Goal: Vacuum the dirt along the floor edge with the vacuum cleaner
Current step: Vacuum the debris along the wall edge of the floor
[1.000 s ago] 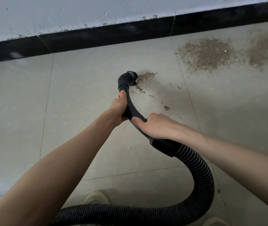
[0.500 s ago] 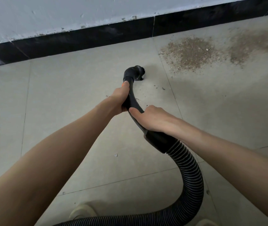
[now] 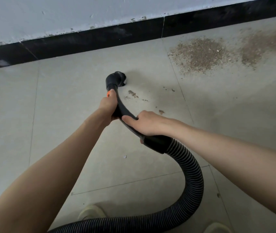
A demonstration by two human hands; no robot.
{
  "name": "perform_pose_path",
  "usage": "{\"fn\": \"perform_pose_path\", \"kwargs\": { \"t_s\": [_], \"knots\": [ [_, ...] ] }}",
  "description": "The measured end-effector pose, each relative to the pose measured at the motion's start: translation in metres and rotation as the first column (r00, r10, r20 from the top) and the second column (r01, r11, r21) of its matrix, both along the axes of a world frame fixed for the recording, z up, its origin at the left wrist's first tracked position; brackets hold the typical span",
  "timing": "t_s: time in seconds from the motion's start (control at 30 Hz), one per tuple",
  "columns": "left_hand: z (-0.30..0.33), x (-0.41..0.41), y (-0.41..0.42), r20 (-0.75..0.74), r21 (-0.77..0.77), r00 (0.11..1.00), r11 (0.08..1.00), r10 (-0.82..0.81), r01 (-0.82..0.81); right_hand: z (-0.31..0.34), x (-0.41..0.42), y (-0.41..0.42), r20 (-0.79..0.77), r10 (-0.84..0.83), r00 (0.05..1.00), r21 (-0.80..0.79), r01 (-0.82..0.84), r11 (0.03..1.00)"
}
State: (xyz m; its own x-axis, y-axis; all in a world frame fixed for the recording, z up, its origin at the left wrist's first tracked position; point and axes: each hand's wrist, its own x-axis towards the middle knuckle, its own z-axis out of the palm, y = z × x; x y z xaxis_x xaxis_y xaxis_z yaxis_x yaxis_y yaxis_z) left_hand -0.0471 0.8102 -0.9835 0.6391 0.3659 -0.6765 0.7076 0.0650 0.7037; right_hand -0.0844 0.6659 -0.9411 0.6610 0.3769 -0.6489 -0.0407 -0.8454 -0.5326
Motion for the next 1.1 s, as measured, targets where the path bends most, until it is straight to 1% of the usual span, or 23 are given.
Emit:
{"fn": "perform_pose_path", "kwargs": {
  "t_s": [0.2, 0.33, 0.53, 0.87, 1.1],
  "knots": [
    [0.0, -0.065, 0.021, -0.014, -0.076, 0.982, 0.979, 0.187, -0.188, 0.001, -0.035, 0.021, 0.036, 0.203, 0.979, -0.057, -0.2, 0.978],
    [-0.002, -0.087, 0.01, -0.045, -0.119, 0.979, 0.972, 0.197, -0.201, 0.005, -0.056, 0.012, -0.008, 0.232, 0.973, -0.084, -0.232, 0.969],
    [0.003, -0.078, -0.011, -0.057, -0.149, 0.996, 0.986, 0.071, -0.079, 0.016, -0.059, -0.01, -0.043, 0.135, 0.99, -0.11, -0.139, 0.984],
    [0.016, -0.035, -0.044, -0.061, -0.158, 0.99, 0.98, -0.129, 0.118, 0.026, -0.04, -0.031, -0.036, -0.05, 0.998, -0.14, 0.045, 0.989],
    [0.021, -0.01, -0.074, -0.029, -0.094, 0.96, 0.957, -0.279, 0.275, 0.023, -0.032, -0.055, -0.07, -0.218, 0.974, -0.075, 0.213, 0.974]
  ]
}}
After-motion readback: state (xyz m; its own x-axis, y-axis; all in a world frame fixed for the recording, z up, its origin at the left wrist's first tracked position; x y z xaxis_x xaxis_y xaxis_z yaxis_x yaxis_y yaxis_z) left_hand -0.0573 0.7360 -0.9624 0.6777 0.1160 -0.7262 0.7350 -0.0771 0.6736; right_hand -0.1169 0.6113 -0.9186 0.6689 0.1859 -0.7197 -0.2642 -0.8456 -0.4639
